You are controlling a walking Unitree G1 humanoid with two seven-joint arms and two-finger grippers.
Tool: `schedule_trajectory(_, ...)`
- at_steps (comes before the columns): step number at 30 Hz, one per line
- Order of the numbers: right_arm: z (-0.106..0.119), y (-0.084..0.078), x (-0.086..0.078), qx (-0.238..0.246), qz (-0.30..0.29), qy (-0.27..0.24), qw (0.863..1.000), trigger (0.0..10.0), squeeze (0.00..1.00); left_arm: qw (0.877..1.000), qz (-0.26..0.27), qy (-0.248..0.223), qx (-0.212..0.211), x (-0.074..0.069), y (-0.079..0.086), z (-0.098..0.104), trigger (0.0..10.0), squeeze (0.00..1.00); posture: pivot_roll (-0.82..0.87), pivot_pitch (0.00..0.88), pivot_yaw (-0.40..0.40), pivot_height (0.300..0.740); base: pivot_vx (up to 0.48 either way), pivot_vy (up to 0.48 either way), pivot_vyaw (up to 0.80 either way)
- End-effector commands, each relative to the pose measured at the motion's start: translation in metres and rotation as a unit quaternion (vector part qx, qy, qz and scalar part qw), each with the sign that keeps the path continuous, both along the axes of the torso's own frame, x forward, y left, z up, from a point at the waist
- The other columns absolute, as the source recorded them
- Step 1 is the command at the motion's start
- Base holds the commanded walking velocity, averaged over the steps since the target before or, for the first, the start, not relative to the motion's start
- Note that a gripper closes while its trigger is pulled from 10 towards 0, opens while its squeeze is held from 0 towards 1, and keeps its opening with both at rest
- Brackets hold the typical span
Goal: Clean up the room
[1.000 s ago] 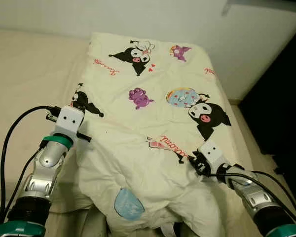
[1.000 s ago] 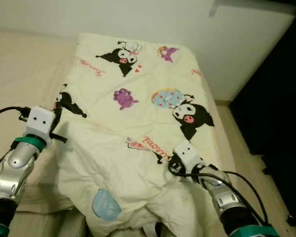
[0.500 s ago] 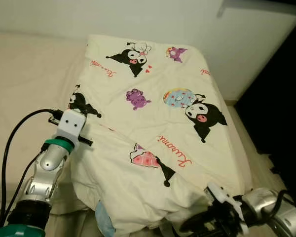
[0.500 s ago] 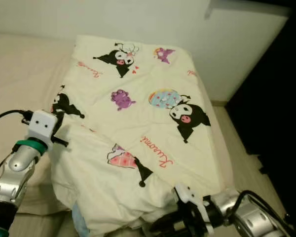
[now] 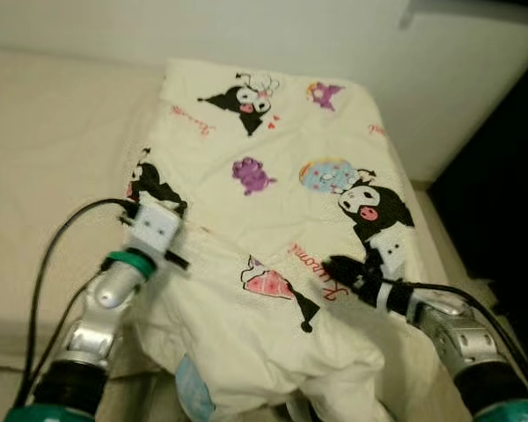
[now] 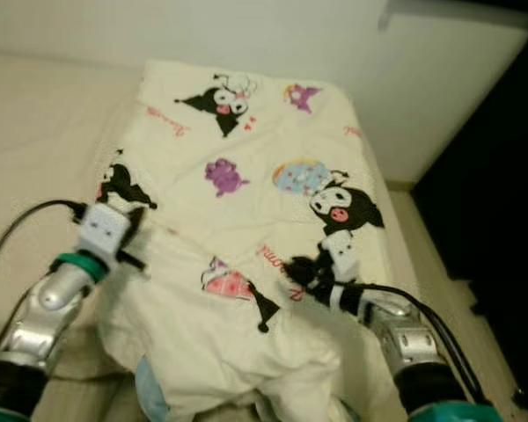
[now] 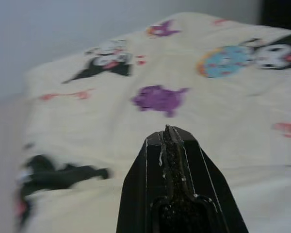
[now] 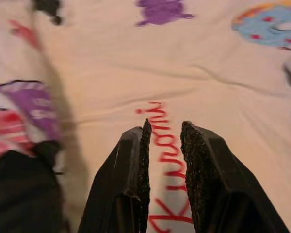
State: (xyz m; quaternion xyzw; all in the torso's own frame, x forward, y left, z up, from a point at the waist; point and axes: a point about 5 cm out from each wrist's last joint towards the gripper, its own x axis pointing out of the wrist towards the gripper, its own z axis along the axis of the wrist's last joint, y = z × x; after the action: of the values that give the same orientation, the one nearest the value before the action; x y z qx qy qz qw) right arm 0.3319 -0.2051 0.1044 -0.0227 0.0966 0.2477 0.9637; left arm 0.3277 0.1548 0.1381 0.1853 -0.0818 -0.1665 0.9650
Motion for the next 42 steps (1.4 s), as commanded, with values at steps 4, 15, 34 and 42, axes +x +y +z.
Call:
schedule_trajectory(4,-0.016,0.007,-0.002,-0.006,-0.062,-0.004,0.998,10.0,0.00,0.998,-0.046,0.031,0.013,-0.010,-0.021,-0.022,10.0,0.00,0.17,0.058,-0.042,0.600,0.000,0.000,0.00)
schedule_trajectory(15,-0.029,0.032,-0.004,-0.015,-0.050,-0.027,0.998,10.0,0.00,0.942,-0.199,0.218,0.159,-0.053,0.003,-0.072,10.0,0.00,0.17,0.047,-0.046,0.600,0.000,0.000,0.00)
schedule_trajectory(34,-0.024,0.032,0.004,-0.006,-0.054,-0.046,0.997,10.0,0.00,0.859,-0.087,0.387,0.324,-0.094,0.156,-0.030,10.0,0.00,0.20,0.048,-0.062,0.600,0.000,0.000,0.00)
schedule_trajectory(42,-0.022,0.021,0.006,0.006,-0.085,-0.045,0.995,10.0,0.00,0.923,-0.122,0.301,0.205,-0.080,0.139,0.057,10.0,0.00,0.20,0.054,-0.067,0.600,0.000,0.000,0.00)
